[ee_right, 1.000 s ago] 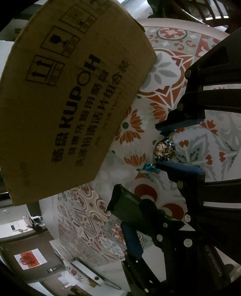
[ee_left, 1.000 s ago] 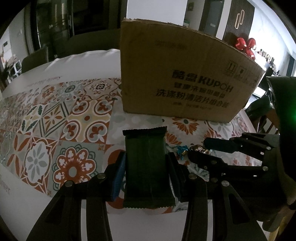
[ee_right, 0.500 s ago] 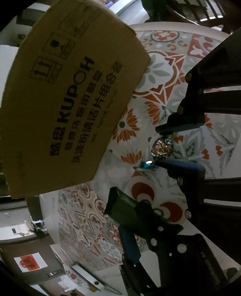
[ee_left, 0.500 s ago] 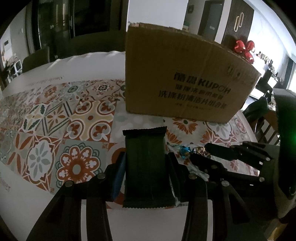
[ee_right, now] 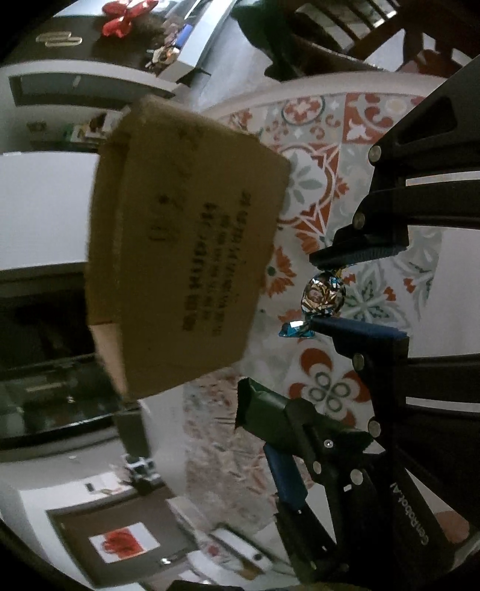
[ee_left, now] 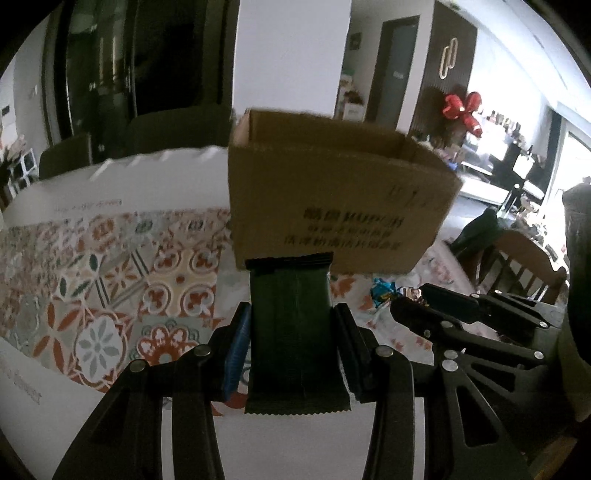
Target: Organize snacks
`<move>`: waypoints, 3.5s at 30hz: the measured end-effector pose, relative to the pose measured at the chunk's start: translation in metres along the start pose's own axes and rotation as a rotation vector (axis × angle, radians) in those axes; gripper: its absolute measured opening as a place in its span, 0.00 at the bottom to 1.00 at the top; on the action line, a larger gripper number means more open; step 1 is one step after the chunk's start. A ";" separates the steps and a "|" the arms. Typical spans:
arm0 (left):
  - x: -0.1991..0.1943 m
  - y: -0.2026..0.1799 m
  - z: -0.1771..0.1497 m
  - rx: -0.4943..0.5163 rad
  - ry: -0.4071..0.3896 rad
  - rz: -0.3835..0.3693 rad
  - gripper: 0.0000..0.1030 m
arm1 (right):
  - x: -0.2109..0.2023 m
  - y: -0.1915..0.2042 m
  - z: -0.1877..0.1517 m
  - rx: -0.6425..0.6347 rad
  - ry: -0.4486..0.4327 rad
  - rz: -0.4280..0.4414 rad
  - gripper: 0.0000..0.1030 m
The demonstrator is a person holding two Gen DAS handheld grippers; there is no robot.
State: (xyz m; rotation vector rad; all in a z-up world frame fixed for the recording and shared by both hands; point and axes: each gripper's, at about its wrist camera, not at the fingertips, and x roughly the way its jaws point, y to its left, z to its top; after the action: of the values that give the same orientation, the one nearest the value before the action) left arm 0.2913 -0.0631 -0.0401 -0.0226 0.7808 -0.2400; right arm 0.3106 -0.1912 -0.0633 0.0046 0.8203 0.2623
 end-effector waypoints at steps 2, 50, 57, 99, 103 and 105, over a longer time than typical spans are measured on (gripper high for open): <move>-0.010 -0.004 0.006 0.010 -0.028 -0.008 0.43 | -0.013 0.000 0.003 0.010 -0.035 -0.009 0.28; 0.023 -0.018 0.176 0.139 -0.145 -0.031 0.43 | -0.044 -0.043 0.141 0.085 -0.291 -0.147 0.30; 0.037 -0.015 0.178 0.125 -0.137 0.015 0.68 | -0.024 -0.054 0.146 0.097 -0.245 -0.168 0.39; -0.163 -0.006 -0.011 0.120 -0.371 0.160 1.00 | -0.185 0.040 -0.029 0.115 -0.389 -0.298 0.78; -0.170 -0.008 -0.024 0.127 -0.380 0.157 1.00 | -0.191 0.043 -0.044 0.117 -0.394 -0.291 0.78; -0.172 -0.009 -0.030 0.126 -0.381 0.151 1.00 | -0.194 0.044 -0.049 0.119 -0.395 -0.290 0.78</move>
State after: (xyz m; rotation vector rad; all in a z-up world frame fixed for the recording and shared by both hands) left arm 0.1509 -0.0312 0.0590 0.1071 0.3845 -0.1348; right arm 0.1387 -0.1984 0.0480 0.0470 0.4344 -0.0629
